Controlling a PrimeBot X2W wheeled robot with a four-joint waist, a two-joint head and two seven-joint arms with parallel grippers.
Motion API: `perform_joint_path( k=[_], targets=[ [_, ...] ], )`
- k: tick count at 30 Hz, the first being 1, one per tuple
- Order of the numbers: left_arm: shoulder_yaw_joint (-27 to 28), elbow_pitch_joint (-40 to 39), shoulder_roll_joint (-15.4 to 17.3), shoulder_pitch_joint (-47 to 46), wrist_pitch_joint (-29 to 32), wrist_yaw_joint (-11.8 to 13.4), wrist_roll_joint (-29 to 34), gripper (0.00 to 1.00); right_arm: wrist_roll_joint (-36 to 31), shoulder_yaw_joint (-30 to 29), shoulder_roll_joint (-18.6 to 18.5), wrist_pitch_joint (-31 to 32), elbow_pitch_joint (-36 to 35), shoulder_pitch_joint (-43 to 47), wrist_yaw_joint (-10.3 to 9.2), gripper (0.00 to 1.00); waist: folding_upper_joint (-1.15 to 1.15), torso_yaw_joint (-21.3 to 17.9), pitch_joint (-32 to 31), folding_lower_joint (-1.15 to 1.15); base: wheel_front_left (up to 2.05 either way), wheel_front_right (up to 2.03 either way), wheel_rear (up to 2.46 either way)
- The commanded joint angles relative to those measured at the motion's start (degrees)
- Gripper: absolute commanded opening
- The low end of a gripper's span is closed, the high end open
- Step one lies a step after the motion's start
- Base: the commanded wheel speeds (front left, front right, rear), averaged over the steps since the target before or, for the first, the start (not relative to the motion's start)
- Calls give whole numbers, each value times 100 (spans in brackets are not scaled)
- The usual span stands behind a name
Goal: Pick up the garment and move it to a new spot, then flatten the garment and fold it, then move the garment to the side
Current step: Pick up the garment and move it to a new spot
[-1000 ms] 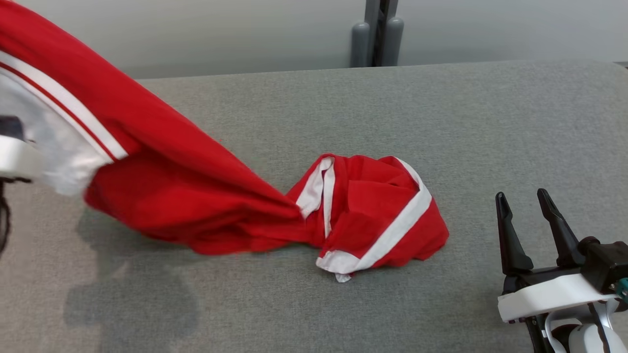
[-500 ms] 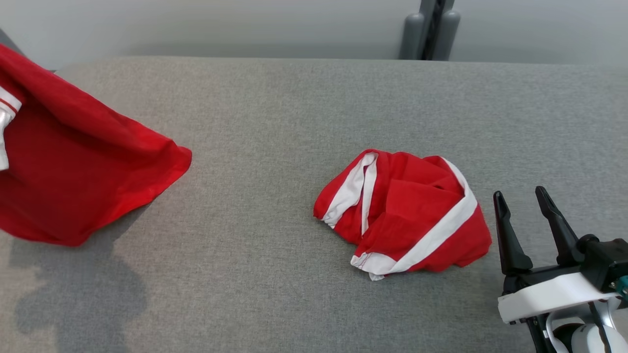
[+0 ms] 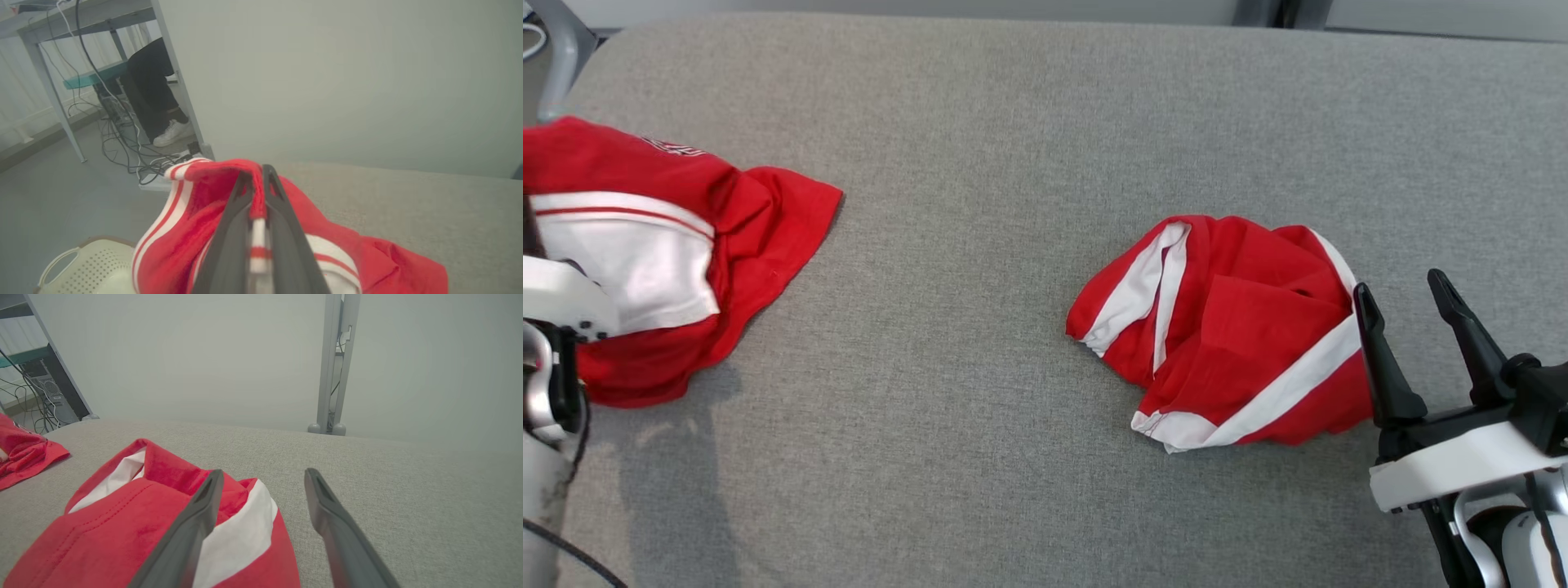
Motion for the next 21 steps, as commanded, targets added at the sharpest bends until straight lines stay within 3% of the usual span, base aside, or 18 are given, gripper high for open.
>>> perform_joint_path(
  k=[1,6,12,13,14,15,21],
  targets=[
    [-44,434,-120,-192,-116,-151,-54,0,28,16,-82,51,-49,-105,1,100,0,11,139,0,0,0,0],
    [-46,1791,-482,-577,-266,-609,-309,0,52,65,-166,133,-178,-198,1,100,0,-58,329,0,0,0,0],
    [109,3128,-499,-887,-327,-946,-547,0,82,88,-198,147,-235,-296,1,100,0,-264,454,0,0,0,0],
    [122,3224,-488,-917,-337,-967,-558,23,74,59,-180,131,-233,-290,1,100,0,-280,452,0,0,0,0],
    [122,3224,-488,-917,-337,-967,-558,23,74,59,-180,131,-233,-290,1,100,0,-280,452,0,0,0,0],
    [172,3297,-475,-944,-364,-990,-599,100,75,44,-162,109,-231,-283,1,100,0,-291,447,0,0,0,0],
    [835,3066,-379,-692,-421,-986,-835,100,78,7,-31,-37,-78,-253,1,100,0,-372,259,0,0,0,0]
  ],
)
